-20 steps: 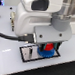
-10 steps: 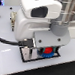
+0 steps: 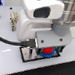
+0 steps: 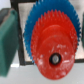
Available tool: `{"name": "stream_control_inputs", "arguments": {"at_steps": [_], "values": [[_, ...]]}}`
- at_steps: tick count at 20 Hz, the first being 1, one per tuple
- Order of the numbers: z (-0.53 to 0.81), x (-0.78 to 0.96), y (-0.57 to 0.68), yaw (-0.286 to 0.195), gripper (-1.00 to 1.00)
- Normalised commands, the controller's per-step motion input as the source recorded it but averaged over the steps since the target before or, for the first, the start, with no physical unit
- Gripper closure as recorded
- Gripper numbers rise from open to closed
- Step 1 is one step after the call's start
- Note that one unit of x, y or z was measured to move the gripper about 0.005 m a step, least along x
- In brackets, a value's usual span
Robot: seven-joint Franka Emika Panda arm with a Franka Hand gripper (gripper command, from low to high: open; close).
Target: Insert the blue gear onto the right peg, followed by the red gear
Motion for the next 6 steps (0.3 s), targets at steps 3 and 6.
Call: {"name": "stream_control_inputs", "arguments": {"at_steps": [3,6], "values": [[0.65,-0.07,0.16,0.0,-1.0],[0.42,-0.21,0.15,0.0,-1.0]]}}
